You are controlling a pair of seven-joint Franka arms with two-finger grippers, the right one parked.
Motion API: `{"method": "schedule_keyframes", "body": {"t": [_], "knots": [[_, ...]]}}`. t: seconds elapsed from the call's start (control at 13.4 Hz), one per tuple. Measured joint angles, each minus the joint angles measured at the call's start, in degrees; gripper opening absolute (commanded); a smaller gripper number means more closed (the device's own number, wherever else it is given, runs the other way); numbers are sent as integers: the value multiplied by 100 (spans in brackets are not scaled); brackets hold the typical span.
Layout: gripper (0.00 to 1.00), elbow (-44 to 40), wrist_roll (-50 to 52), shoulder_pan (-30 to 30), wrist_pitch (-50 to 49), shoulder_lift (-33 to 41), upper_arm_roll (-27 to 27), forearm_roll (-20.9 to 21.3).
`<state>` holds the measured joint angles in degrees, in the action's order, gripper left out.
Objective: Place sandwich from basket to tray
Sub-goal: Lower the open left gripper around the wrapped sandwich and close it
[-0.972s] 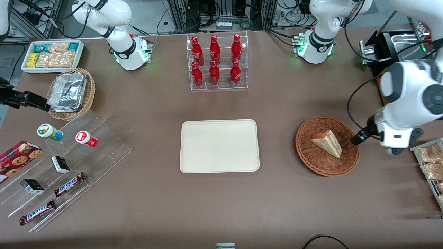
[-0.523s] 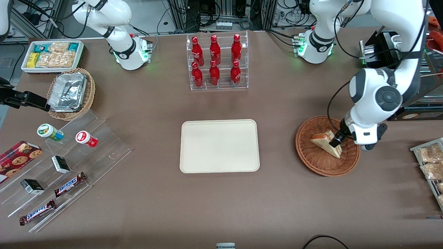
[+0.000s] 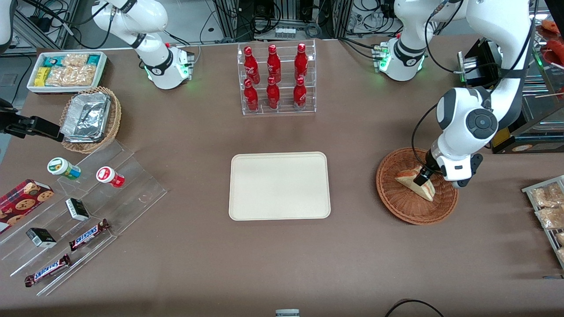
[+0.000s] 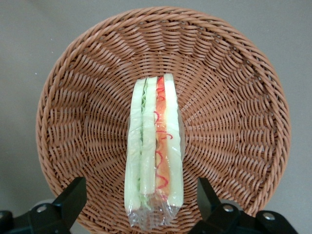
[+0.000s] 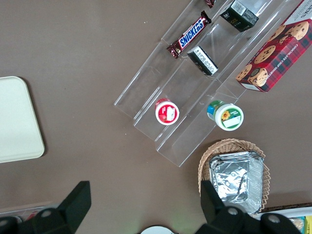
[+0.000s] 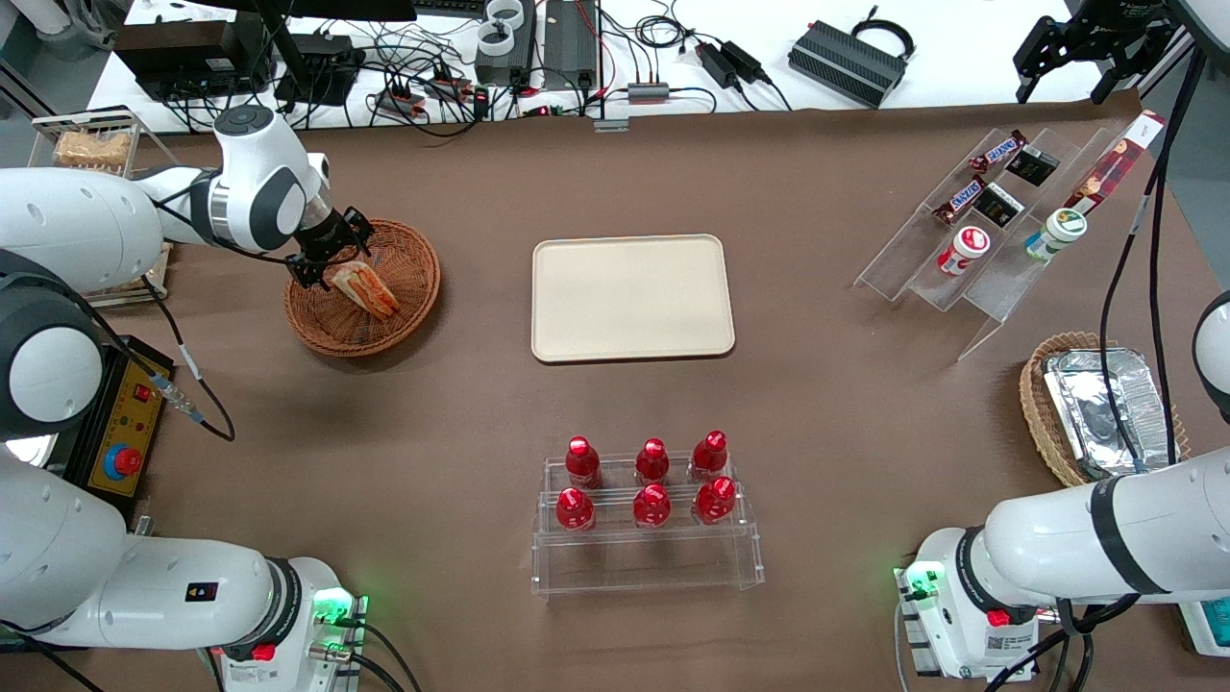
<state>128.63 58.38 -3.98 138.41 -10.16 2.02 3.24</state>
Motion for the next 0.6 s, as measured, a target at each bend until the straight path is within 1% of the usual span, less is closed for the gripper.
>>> {"method": "schedule_keyframes", "body": {"t": [0.37,0.45,0.6], "knots": [[99,32,36,0,322,-237,0,0],[89,33,71,0,369,-289,0,0],[31,33,167,0,428,-361,0,-1]]}}
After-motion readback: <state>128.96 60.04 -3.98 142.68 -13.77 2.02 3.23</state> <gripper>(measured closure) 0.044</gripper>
